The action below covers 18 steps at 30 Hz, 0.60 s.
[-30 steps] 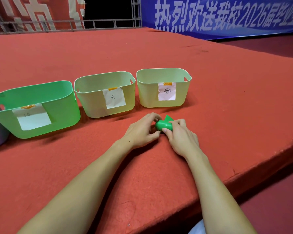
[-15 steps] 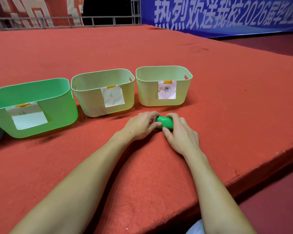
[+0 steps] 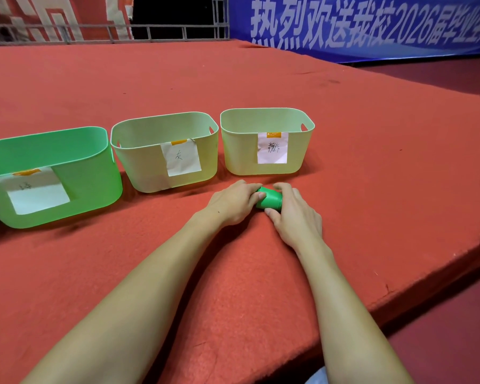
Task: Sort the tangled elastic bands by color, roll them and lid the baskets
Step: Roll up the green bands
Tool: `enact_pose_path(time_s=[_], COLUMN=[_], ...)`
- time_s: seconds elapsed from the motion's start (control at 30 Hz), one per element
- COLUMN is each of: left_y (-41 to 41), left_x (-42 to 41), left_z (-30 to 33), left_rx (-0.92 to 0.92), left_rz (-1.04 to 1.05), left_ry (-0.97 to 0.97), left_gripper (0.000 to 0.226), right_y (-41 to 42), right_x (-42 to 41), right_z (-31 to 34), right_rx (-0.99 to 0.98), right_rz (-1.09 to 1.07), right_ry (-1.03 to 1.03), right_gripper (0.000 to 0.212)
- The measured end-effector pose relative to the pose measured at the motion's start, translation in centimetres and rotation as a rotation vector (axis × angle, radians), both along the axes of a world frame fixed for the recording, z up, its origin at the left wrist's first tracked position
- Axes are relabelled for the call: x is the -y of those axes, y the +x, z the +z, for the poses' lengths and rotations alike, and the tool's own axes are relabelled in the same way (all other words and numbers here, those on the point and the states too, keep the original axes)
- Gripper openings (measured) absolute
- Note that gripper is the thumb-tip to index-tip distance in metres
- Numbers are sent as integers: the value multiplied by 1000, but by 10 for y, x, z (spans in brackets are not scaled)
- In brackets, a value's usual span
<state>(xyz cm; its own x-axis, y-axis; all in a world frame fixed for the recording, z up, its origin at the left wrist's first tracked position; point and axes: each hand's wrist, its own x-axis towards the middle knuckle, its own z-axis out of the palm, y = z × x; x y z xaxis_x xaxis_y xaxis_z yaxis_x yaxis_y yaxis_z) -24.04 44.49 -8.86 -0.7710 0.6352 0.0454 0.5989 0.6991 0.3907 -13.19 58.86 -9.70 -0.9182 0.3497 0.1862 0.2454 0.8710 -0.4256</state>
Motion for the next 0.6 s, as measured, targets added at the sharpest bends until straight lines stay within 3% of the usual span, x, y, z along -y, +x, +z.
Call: enact_pose_path(time_s=[0.2,0.3,0.47,0.6], left_y=[15,21,36,49], left_x=[-3,0,14,27], left_z=[-8,-15,-20,-19], left_rx=[-104,-103,-52,-145], left_rz=[214,213,117,99], left_ry=[232,293,461,585], left_gripper=[31,31,75,90], right_y=[-7,-7,-4,3], right_x=[-9,-9,0,20], right_z=[3,1,7,23], right_rx=[39,32,-22,-115], right_rz=[54,54,45,41], right_ry=[6,37,47,-39], right_gripper=[52,51,46,46])
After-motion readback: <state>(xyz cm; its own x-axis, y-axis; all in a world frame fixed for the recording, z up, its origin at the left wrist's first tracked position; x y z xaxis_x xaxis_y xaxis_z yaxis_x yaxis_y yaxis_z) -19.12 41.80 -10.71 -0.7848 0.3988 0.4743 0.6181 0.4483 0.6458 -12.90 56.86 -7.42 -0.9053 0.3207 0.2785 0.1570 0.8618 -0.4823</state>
